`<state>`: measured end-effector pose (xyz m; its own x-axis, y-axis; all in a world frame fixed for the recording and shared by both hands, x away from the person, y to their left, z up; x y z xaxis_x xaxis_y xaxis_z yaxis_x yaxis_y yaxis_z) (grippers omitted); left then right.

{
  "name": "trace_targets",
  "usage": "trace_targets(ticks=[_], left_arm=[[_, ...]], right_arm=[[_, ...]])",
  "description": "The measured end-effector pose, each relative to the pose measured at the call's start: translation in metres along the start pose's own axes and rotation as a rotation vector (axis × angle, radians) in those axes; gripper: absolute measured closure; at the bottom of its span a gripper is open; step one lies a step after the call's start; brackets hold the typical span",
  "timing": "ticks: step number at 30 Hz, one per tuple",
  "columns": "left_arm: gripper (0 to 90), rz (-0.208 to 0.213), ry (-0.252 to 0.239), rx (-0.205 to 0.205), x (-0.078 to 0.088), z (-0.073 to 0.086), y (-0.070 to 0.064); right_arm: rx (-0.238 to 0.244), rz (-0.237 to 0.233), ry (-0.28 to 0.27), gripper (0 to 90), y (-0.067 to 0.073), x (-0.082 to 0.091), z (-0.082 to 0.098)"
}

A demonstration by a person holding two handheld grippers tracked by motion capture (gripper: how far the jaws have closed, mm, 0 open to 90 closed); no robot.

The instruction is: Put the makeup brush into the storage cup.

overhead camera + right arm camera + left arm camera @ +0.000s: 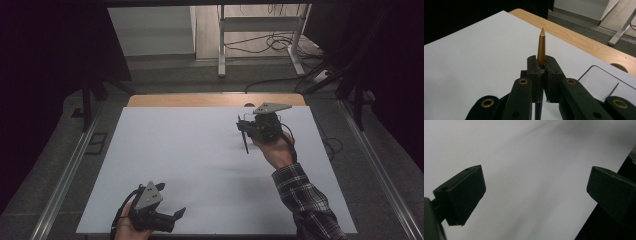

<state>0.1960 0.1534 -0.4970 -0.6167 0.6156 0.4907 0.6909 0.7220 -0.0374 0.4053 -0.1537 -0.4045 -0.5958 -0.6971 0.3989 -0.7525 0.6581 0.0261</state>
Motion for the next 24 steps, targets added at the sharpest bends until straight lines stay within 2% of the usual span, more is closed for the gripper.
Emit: trace_targets(ticks=[13, 24], left_arm=[[2.4, -0.006, 0.007, -0.004, 0.000, 0.001, 0.000], [1.2, -0.015, 0.010, 0.007, 0.001, 0.002, 0.003]], right_arm=[[0.001, 0.047, 0.036, 83.2, -0.021, -0.007, -0.008], [-0.003, 0.066, 0.065, 83.2, -0.033, -0.018, -0.016]])
Point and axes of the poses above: each handheld gripper's, and its own axes: x roughly backward along the jaws, z roughly out of its underside, y roughly to its left, the point moved 2 cm from there along -x, roughly forward along the jaws, and after that the axes turned 9 degrees about -y, right-handed, at the moved point
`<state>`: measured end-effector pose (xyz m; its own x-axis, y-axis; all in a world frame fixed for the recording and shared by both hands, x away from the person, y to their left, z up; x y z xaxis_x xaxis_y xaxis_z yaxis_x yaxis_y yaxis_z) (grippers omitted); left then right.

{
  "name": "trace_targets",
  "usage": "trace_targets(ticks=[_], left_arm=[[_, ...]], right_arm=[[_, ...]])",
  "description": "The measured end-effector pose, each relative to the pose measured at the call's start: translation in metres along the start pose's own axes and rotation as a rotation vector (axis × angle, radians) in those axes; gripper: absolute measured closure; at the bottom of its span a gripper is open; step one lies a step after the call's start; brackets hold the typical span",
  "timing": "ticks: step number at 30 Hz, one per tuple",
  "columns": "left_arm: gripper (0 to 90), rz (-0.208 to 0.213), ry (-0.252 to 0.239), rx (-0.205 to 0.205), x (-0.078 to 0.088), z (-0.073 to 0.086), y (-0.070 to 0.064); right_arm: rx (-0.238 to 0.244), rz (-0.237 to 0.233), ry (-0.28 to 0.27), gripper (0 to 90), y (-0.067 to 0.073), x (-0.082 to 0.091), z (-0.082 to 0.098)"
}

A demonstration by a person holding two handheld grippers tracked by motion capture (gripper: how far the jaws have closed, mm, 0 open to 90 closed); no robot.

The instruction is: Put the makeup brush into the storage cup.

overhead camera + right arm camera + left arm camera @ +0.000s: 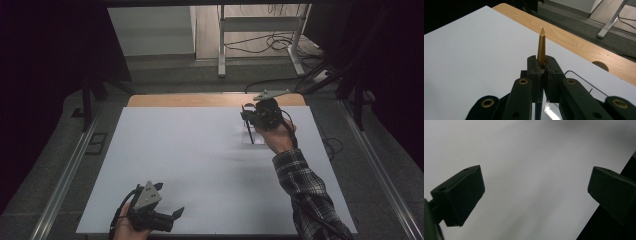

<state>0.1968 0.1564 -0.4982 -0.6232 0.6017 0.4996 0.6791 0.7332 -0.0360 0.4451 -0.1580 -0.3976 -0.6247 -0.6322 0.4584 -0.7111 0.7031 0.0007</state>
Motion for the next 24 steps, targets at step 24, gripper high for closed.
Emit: trace_targets(ticks=[24], left_arm=[[0.8, -0.003, 0.009, -0.003, -0.001, 0.001, 0.000]], right_arm=[[0.003, 0.042, 0.027, 83.3, -0.018, -0.014, -0.024]])
Point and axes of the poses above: each handheld gripper's, and its own axes: x roughly backward along the jaws, z roughly out of its underside, y roughly to its left, the point moved 2 cm from there along -x, roughly forward along the jaws, and after that the axes turned 9 degrees about -y, right-handed, at the moved point
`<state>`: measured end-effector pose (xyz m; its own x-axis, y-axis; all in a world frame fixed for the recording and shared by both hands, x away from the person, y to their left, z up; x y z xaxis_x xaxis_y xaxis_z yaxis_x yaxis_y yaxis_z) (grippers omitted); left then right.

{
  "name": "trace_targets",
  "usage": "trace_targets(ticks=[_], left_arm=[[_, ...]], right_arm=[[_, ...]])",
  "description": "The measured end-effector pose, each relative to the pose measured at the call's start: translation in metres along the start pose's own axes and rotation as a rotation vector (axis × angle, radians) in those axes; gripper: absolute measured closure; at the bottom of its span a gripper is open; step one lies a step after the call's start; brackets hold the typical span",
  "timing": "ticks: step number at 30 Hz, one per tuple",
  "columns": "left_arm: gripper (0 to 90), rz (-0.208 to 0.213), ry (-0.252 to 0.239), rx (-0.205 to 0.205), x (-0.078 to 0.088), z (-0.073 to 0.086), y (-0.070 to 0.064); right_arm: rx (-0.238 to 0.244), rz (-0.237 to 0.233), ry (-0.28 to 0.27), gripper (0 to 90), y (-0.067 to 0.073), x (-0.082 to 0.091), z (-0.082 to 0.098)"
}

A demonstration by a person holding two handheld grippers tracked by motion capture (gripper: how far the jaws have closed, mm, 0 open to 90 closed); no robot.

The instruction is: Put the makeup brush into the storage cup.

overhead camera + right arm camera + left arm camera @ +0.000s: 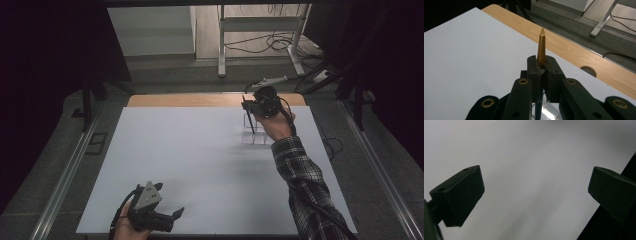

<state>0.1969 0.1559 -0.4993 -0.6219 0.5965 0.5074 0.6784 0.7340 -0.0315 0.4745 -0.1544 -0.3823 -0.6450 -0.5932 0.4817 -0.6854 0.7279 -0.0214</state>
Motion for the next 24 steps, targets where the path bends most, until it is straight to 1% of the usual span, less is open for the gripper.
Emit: trace_targets(ticks=[15, 24], left_arm=[[0.9, 0.001, 0.006, 0.000, 0.000, 0.001, 0.000], [0.9, 0.000, 0.006, 0.002, 0.001, 0.001, 0.001]], right_arm=[[0.015, 0.021, -0.019, 83.3, -0.003, -0.005, -0.018], [0.023, 0.048, -0.017, 83.3, -0.007, -0.010, -0.025]])
Point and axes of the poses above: each handheld gripper's, and its own axes: x roughly backward along the jaws, z roughly out of its underside, y roughly to its left, the point moved 2 cm from there along -x, roughly forward along the jaws, and after that the axes turned 9 degrees about -y, right-handed, at the moved point
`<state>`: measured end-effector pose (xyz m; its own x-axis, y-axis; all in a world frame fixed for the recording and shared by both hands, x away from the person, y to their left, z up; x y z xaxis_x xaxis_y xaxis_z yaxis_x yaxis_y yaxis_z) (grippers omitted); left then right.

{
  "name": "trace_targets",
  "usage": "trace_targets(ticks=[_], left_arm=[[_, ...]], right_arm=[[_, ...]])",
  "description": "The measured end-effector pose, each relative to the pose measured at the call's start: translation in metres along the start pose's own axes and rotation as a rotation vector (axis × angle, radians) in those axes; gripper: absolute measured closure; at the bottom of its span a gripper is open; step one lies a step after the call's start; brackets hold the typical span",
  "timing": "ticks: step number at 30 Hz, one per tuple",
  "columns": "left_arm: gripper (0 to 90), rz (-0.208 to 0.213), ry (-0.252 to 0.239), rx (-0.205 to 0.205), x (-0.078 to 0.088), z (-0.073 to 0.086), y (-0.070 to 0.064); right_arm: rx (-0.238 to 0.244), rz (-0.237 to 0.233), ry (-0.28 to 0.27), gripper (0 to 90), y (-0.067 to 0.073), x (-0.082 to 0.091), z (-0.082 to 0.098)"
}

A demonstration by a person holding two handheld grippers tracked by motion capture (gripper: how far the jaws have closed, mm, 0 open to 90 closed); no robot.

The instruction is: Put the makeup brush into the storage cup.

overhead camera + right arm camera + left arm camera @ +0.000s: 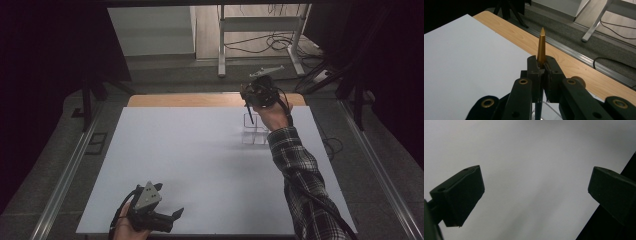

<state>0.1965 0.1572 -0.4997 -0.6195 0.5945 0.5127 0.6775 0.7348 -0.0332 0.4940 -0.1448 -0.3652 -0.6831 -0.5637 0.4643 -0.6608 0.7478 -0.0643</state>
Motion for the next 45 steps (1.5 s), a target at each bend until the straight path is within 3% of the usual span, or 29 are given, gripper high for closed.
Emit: trace_targets(ticks=[45], left_arm=[[0.9, -0.004, 0.002, -0.006, 0.000, 0.000, -0.001]], right_arm=[[-0.026, 0.019, 0.016, 83.0, -0.005, -0.020, 0.047]])
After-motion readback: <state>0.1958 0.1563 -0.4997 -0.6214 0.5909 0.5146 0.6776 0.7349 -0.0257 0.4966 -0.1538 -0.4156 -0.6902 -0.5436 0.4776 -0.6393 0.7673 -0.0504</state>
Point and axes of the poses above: each handheld gripper's, and its own axes: x roughly backward along the jaws, z roughly out of its underside, y roughly to its left, the point moved 2 cm from there along -x, roughly forward along the jaws, and after that the axes turned 9 degrees about -y, right-handed, at the moved point
